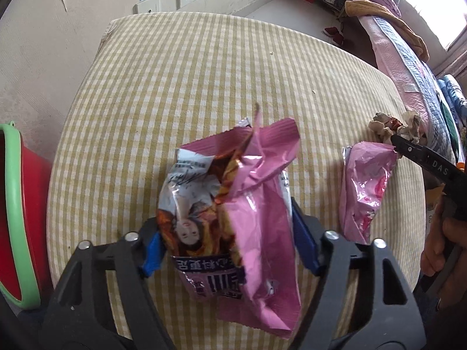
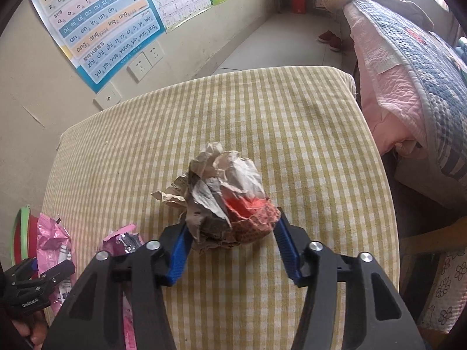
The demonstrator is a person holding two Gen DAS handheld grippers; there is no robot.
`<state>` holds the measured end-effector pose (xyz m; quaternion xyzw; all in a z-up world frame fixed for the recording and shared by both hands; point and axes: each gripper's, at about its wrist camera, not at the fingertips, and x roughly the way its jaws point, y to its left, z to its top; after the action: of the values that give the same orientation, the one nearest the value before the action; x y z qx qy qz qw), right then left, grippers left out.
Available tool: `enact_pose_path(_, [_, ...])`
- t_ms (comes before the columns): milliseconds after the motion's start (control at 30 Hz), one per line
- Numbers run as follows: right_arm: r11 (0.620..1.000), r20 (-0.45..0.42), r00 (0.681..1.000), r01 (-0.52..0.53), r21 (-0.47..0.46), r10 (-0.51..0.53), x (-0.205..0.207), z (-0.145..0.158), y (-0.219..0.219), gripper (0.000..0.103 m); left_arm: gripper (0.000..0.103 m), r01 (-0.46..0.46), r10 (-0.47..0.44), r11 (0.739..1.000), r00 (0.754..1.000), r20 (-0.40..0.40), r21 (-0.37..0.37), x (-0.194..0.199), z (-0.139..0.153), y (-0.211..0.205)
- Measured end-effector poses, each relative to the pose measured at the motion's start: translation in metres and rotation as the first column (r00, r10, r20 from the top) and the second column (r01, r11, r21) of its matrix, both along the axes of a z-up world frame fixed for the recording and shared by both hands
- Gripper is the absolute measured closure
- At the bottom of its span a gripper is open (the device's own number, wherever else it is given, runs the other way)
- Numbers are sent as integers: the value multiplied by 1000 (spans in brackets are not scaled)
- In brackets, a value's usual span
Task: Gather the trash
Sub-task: 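Grasp the pink snack bag with the left tool while the right tool grasps the crumpled paper ball, then carry the pink bag and paper ball over the red bucket and open both tools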
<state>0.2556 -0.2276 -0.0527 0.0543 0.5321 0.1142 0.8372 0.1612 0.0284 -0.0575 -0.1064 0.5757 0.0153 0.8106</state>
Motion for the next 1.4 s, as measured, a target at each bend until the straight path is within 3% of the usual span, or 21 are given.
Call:
enact_pose_path(67, [1000, 9, 1000, -7, -10, 7, -2, 4, 2, 63, 47, 11, -10, 1000, 1000, 3, -16, -2, 2, -1])
enact_pose_path(233, [1000, 32, 999, 3, 1, -3, -11, 19, -2, 65, 54, 27, -27, 999, 999, 23, -23, -10, 15, -3])
enact_pose_path(833, [1000, 113, 994, 9, -4, -8, -92, 88, -2, 65, 54, -37, 44, 998, 990, 135, -52, -72, 74, 14])
enact_pose_path(1400, [996, 179, 980, -91, -6, 91, -146, 126, 49, 65, 54, -116, 133, 990, 964, 232, -86, -129, 113, 44])
